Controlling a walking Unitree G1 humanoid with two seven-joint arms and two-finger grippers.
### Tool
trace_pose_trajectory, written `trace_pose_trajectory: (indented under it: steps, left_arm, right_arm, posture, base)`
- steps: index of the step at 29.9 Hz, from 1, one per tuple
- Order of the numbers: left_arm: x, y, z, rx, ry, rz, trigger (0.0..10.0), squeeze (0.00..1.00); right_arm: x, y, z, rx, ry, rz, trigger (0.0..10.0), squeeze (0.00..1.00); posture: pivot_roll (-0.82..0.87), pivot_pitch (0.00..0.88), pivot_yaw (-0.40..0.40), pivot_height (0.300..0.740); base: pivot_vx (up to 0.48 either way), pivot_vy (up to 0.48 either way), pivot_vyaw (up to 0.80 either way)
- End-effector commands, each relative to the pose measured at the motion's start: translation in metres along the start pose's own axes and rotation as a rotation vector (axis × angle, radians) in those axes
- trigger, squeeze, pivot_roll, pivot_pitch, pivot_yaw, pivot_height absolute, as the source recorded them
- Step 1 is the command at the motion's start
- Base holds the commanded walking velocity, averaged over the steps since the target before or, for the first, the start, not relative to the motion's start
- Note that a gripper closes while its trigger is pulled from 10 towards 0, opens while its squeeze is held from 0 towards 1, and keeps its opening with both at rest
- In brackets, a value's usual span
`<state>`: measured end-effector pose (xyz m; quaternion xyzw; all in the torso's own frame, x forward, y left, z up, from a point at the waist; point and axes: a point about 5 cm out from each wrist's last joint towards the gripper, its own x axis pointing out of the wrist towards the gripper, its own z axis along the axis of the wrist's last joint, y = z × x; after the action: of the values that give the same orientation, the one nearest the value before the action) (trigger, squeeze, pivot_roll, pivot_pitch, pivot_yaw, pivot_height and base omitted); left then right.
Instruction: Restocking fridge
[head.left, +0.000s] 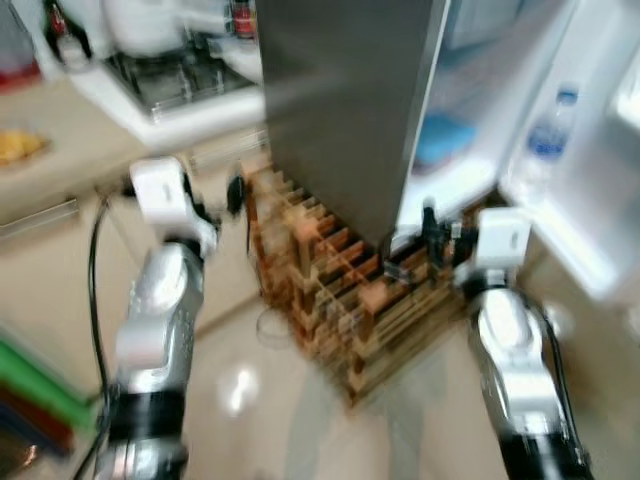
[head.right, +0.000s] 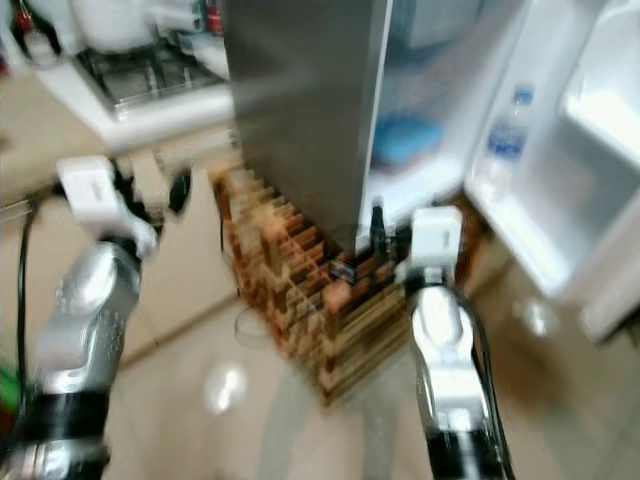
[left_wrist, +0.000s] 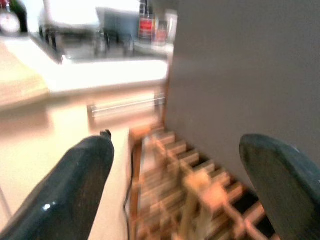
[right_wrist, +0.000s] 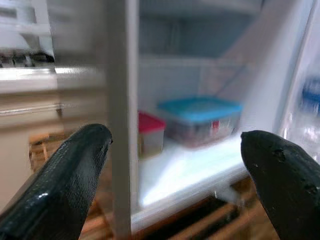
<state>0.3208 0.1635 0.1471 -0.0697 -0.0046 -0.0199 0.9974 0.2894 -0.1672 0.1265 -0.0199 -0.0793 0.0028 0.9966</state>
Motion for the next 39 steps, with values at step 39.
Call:
trace_pose_trajectory:
  steps: [39]
  left_arm:
    - [-0.002, -0.043, 0.012, 0.194, -0.104, -0.219, 10.0, 0.0]
  right_arm:
    - [0.039, 0.022, 0.018, 0.082, -0.022, 0.112, 10.0, 0.0]
  posture:
    - [-0.08, 0.0, 0.001, 0.74]
  base:
    - [0.0, 0.093, 0.51]
